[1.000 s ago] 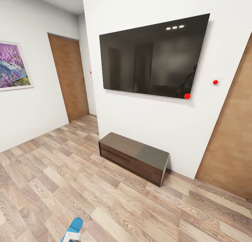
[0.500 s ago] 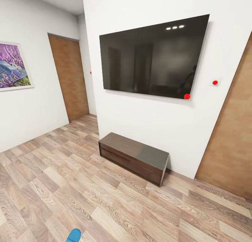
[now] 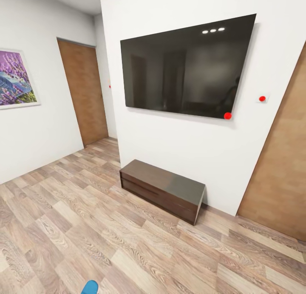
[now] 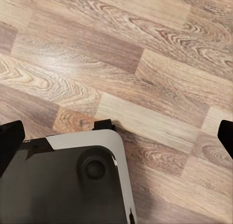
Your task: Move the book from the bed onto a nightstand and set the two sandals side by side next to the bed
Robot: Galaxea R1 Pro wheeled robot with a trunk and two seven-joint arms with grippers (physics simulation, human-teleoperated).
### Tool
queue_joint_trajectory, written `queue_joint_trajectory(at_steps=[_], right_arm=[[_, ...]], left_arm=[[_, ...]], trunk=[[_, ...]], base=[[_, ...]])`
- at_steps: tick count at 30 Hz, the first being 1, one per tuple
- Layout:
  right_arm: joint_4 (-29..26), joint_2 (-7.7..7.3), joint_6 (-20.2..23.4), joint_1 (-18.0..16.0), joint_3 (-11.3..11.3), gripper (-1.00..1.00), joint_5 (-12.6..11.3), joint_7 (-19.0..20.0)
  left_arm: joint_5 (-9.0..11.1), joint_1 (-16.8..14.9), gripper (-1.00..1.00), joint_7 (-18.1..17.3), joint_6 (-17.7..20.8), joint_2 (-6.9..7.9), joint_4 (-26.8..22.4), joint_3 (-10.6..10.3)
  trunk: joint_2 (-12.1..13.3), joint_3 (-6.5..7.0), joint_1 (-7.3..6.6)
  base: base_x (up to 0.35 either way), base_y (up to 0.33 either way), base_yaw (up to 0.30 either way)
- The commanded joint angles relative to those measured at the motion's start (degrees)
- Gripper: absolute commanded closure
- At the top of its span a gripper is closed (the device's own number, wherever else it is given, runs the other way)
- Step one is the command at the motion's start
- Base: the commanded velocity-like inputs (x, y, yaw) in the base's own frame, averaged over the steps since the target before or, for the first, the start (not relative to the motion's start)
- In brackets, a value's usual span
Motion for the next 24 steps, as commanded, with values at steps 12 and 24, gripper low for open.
queue_joint_trajectory(at_steps=[12, 24], right_arm=[[0.1, 0.0, -0.2, -0.1, -0.4, -1.0, -0.1, 0.4], [0.1, 0.03, -0.2, -0.1, -0.4, -1.0, -0.1, 0.4]], left_arm=[[0.2, 0.1, 1.0, 0.2, -0.2, 0.0, 0.0, -0.5], [0.3, 0.1, 1.0, 0.2, -0.2, 0.03, 0.0, -0.5]], trunk=[[-0.1, -1.21, 0.03], [-0.1, -2.3, 0.03]], base=[[0.0, 0.0, 0.0], [0.0, 0.0, 0.0]])
